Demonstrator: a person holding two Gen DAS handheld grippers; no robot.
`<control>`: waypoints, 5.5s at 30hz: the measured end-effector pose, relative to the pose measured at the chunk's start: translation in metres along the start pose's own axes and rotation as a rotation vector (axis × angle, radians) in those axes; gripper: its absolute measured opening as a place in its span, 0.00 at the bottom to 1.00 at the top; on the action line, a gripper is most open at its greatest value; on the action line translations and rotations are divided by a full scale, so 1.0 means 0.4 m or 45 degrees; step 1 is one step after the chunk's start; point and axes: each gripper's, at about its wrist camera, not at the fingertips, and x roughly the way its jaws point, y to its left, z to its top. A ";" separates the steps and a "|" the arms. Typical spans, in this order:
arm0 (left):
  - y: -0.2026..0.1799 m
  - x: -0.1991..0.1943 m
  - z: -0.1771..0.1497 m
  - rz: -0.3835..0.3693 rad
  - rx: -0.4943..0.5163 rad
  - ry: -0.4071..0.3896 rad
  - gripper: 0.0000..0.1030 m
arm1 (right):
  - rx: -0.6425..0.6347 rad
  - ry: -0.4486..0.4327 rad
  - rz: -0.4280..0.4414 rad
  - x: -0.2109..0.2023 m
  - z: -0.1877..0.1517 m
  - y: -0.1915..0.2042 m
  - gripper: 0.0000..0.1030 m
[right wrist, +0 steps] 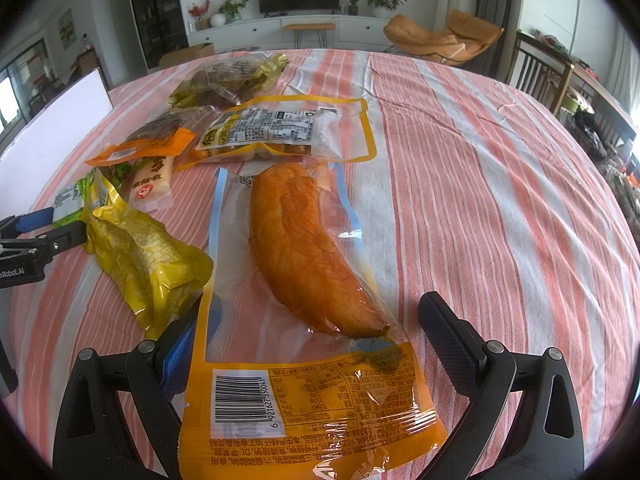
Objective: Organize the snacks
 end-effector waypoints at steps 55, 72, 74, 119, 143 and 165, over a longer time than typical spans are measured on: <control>0.096 -0.103 -0.008 -0.132 -0.029 0.234 1.00 | 0.013 -0.001 0.009 0.000 0.001 0.001 0.98; 0.073 0.001 0.076 0.175 -0.058 0.159 1.00 | 0.015 -0.002 0.010 0.001 0.003 0.003 0.98; 0.115 -0.012 0.062 0.180 -0.063 0.166 1.00 | 0.014 -0.002 0.009 0.001 0.004 0.004 0.98; 0.224 -0.377 -0.124 -0.352 -0.217 -0.109 0.49 | 0.222 0.354 0.164 0.088 0.190 -0.016 0.37; 0.783 -0.649 -0.105 0.064 -0.542 -0.280 0.53 | 0.203 0.066 1.292 -0.312 0.472 0.693 0.36; 0.330 -0.496 -0.091 -0.320 -0.275 -0.212 0.91 | -0.017 -0.261 0.037 -0.117 0.126 0.256 0.84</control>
